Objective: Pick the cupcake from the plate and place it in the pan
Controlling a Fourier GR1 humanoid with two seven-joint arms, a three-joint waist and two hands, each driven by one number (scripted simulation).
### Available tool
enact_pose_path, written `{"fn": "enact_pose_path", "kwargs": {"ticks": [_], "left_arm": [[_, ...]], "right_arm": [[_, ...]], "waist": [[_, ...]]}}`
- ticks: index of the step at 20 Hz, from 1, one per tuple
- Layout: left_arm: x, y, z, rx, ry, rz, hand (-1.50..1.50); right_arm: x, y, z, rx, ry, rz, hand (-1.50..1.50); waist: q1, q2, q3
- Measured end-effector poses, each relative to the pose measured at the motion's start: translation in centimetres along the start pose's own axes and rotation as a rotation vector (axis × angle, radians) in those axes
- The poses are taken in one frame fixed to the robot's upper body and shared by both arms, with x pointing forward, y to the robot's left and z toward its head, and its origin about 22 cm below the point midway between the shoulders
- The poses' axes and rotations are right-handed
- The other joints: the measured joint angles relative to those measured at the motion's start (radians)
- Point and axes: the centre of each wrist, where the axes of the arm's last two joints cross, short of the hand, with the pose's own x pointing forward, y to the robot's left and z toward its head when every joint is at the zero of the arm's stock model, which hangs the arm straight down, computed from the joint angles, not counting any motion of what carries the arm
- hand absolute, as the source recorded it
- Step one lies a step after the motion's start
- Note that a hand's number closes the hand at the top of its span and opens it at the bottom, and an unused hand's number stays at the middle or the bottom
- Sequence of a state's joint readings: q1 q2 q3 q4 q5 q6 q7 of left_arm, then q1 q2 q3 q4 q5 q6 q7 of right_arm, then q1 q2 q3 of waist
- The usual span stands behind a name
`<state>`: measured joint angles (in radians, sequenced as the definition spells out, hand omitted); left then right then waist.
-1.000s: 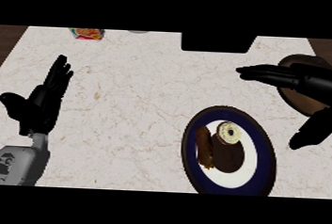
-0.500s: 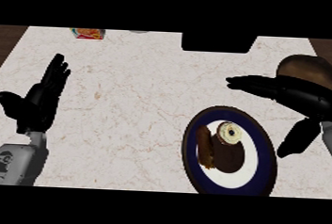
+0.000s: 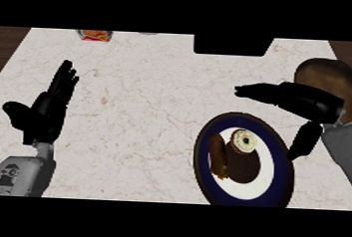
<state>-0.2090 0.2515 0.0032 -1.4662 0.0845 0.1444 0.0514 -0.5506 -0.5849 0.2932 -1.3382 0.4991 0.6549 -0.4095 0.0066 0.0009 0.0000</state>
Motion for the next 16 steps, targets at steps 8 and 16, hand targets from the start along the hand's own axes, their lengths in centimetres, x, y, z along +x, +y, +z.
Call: {"fn": "enact_pose_path", "kwargs": {"ticks": [8,16], "left_arm": [[0.8,0.3,0.2,-0.002,0.001,-0.001,0.00],[0.6,0.8,-0.5,0.004,-0.002,0.002,0.00]], "right_arm": [[-0.1,1.9,-1.5,0.066,0.008,0.061,-1.50],[0.3,3.5,-3.1,0.128,0.058,0.177,-1.50]], "waist": [[-0.001,-0.001,0.000],[-0.003,0.000,0.000]]}}
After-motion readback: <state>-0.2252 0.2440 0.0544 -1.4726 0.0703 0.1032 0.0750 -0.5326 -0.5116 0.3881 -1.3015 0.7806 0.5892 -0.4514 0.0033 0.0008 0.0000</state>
